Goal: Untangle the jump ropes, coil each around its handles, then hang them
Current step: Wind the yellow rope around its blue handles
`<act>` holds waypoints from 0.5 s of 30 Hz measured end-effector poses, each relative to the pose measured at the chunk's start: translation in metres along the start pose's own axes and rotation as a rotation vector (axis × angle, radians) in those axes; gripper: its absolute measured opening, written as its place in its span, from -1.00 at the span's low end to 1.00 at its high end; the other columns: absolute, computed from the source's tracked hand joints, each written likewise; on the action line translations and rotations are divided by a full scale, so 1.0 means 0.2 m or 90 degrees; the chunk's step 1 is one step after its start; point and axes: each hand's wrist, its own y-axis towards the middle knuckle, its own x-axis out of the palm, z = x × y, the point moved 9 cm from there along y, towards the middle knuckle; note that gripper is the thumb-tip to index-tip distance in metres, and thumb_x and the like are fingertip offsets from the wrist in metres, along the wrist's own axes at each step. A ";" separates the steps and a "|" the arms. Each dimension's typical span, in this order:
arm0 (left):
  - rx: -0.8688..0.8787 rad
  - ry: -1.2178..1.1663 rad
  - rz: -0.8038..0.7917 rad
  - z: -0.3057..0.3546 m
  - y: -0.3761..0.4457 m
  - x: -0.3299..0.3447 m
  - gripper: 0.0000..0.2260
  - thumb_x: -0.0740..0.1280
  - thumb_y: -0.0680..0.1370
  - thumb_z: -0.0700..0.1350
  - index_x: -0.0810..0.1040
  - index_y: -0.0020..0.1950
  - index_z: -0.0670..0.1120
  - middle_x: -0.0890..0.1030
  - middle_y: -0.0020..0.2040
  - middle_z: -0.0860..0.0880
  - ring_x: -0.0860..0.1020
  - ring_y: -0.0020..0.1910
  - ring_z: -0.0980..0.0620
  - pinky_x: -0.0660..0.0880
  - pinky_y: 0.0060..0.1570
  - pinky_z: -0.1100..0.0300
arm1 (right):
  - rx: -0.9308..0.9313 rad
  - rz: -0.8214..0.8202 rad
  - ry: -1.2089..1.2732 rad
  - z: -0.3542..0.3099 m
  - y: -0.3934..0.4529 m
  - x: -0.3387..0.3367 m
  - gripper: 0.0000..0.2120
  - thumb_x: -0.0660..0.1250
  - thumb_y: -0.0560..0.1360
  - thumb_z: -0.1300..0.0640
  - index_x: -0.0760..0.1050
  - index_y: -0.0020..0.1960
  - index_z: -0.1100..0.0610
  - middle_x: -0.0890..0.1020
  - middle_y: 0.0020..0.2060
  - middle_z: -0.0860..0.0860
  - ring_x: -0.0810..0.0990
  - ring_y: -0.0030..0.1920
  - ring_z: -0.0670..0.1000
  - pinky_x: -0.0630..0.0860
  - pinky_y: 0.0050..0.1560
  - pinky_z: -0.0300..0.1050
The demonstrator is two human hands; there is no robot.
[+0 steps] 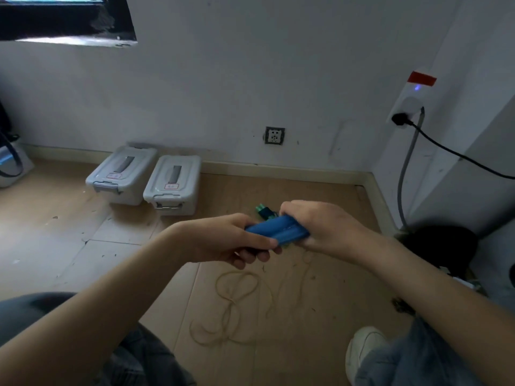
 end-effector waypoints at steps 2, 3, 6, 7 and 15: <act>0.000 0.010 0.013 0.00 -0.03 -0.06 -0.82 0.31 0.51 -0.11 0.53 0.07 -0.13 0.52 -0.31 0.07 0.42 -0.42 0.20 0.44 -0.35 0.37 | 0.086 -0.045 0.267 0.10 -0.03 -0.03 -0.74 0.45 0.39 0.05 0.44 0.01 -0.05 0.55 -0.19 -0.06 0.54 -0.21 -0.07 0.50 -0.20 -0.15; 0.002 0.013 0.015 -0.01 -0.05 -0.07 -0.82 0.31 0.50 -0.12 0.53 0.07 -0.12 0.53 -0.30 0.07 0.44 -0.40 0.20 0.46 -0.32 0.35 | 0.105 -0.054 0.397 0.11 -0.04 -0.05 -0.71 0.46 0.36 0.00 0.47 0.04 -0.09 0.56 -0.24 -0.05 0.53 -0.28 -0.09 0.50 -0.25 -0.21; 0.020 0.029 -0.026 0.00 -0.06 -0.04 -0.80 0.32 0.50 -0.09 0.54 0.08 -0.11 0.59 -0.24 0.06 0.55 -0.26 0.16 0.53 -0.16 0.29 | 0.086 -0.023 0.566 0.11 -0.06 -0.08 -0.69 0.38 0.33 -0.05 0.56 0.07 -0.06 0.55 -0.36 -0.11 0.47 -0.40 -0.23 0.38 -0.38 -0.43; 0.027 0.024 -0.043 0.01 -0.06 -0.01 -0.77 0.32 0.49 -0.07 0.53 0.11 -0.11 0.63 -0.18 0.05 0.59 -0.17 0.12 0.54 -0.11 0.26 | 0.080 -0.020 0.566 0.11 -0.05 -0.09 -0.71 0.36 0.34 -0.05 0.57 0.05 -0.06 0.57 -0.36 -0.13 0.49 -0.40 -0.24 0.38 -0.38 -0.46; 0.083 -0.059 0.051 0.06 -0.04 -0.04 -0.64 0.35 0.41 -0.02 0.50 0.18 -0.06 0.61 -0.16 0.02 0.59 -0.22 0.15 0.53 -0.24 0.29 | 0.104 0.034 0.552 0.15 -0.04 -0.12 -0.85 0.37 0.41 0.07 0.60 -0.02 -0.02 0.63 -0.31 -0.04 0.53 -0.35 -0.22 0.45 -0.35 -0.40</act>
